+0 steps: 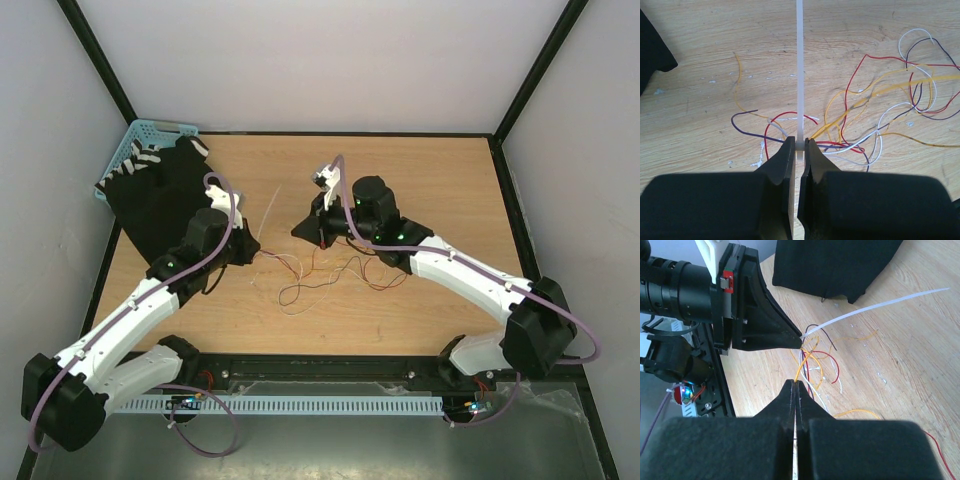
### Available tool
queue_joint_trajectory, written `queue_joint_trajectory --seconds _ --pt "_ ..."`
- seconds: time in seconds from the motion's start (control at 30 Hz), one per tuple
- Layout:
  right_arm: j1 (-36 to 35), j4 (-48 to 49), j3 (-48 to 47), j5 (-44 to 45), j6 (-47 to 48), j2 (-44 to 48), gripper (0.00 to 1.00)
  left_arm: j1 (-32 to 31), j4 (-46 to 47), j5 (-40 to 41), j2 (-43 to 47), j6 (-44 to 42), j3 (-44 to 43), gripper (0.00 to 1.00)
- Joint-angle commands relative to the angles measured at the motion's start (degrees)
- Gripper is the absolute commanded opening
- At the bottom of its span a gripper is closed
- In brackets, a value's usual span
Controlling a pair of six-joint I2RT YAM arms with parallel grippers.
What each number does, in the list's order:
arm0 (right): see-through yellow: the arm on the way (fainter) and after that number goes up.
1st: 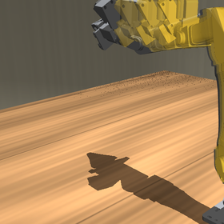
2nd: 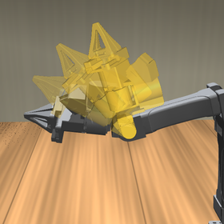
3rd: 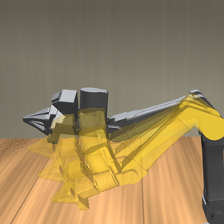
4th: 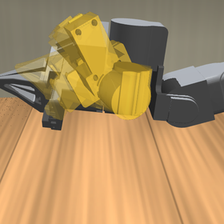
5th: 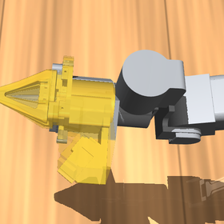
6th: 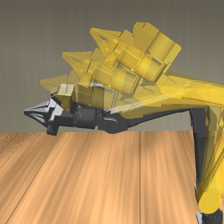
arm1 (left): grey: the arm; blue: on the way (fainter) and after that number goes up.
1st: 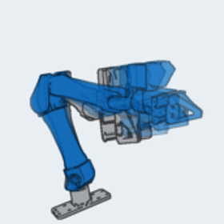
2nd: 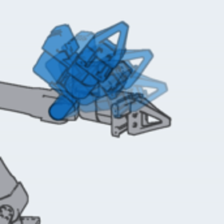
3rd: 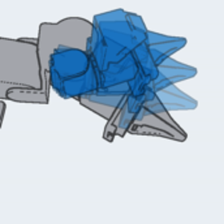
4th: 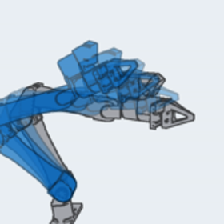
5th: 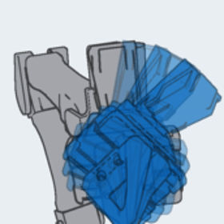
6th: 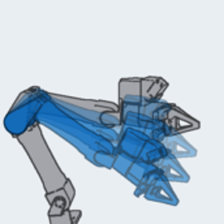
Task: Zip-tie the wires
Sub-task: Adjust the cable.
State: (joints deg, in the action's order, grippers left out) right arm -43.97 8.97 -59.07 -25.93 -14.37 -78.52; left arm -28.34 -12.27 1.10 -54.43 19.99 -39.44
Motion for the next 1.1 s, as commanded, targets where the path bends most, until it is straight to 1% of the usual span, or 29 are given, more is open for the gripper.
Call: queue_joint_trajectory --seconds 0.0,0.23,0.87,1.07 --pt "0.74 -1.24 1.09 -0.96 -0.13 1.77 0.00 -0.20 1.30 0.89 0.03 0.51 0.40 0.00" --pt "1.44 -3.06 1.09 -4.35 0.40 2.83 0.00 -0.09 1.33 1.59 -0.05 0.29 0.24 0.00" --pt "5.84 -5.10 3.99 -5.43 0.01 8.99 0.00 1.38 1.41 2.24 -0.82 -0.52 -0.02 0.00" --pt "6.60 -5.12 4.43 -7.95 -0.21 11.42 0.00 2.05 1.40 2.23 -1.37 -0.68 -0.11 0.00"
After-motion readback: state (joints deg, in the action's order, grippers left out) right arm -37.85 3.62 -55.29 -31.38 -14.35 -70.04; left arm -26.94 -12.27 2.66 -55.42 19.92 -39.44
